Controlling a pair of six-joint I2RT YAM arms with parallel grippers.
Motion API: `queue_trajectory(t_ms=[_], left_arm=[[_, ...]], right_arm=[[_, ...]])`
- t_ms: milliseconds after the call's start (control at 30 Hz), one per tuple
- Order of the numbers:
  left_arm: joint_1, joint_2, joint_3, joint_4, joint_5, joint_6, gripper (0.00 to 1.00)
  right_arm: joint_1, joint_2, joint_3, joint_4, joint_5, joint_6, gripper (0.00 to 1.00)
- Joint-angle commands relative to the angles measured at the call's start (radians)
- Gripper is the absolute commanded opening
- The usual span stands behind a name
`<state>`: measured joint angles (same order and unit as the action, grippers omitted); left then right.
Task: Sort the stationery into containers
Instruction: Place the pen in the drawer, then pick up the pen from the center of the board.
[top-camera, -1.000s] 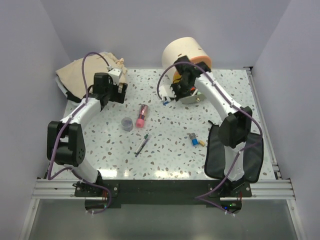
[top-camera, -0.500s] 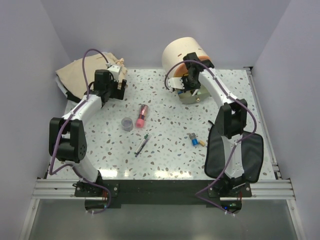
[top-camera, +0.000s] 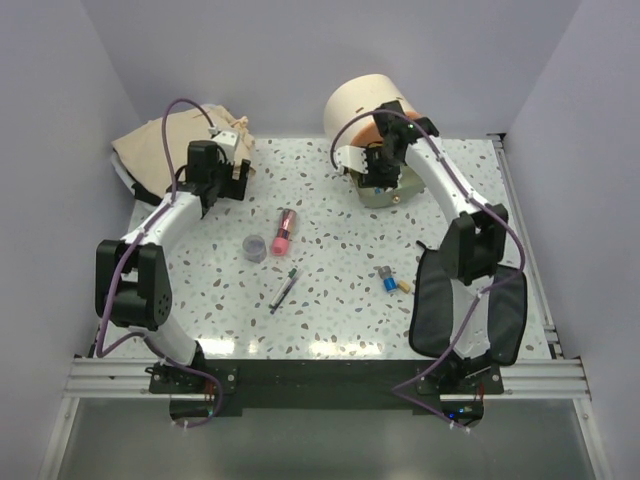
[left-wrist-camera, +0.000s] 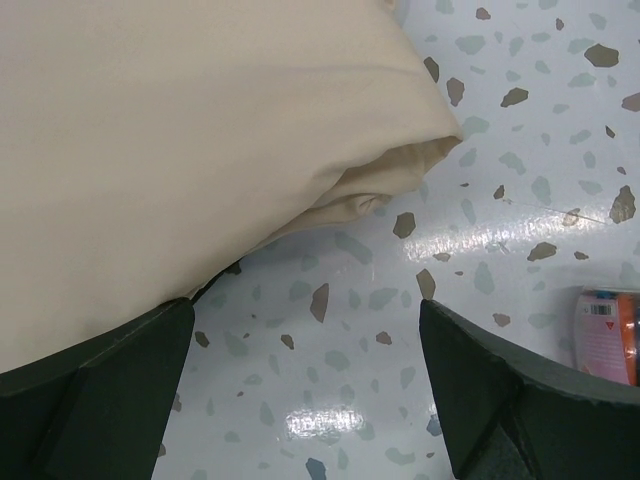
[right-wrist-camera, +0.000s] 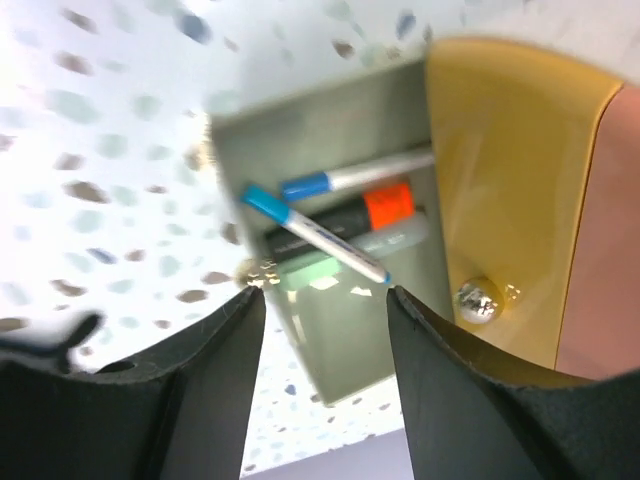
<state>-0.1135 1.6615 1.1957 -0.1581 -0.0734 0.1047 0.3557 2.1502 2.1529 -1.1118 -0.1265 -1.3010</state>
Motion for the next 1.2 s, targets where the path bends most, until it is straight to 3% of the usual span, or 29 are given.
queue_trajectory(t_ms=[0, 100, 300, 467, 1167], left_arm=[[0.0, -0.051, -0.008, 0.025, -0.045, -0.057, 1.0], [0.002, -0.046, -0.008, 0.011, 0.016, -0.088, 1.0], [0.002, -0.048, -0.015, -0.012, 0.069, -0.12, 1.0], [0.002, -0.063, -0.042, -0.008, 0.058, -0.109, 1.0], [-0.025, -0.124, -0.131, 0.014, 0.0, -0.065, 0.99]], right_arm=[[0.138, -0.237, -0.224, -0.06, -0.242, -0.03, 0.55], [0.242, -0.221, -0.346, 0.003, -0.284, -0.084, 0.54], [0.367, -0.06, -0.234, -0.016, -0.352, -0.098, 0.49], [0.443, -0.001, -0.251, -0.006, -0.374, -0.164, 0.47], [0.519, 0.114, -0.303, 0.066, -0.368, -0.185, 0.34]])
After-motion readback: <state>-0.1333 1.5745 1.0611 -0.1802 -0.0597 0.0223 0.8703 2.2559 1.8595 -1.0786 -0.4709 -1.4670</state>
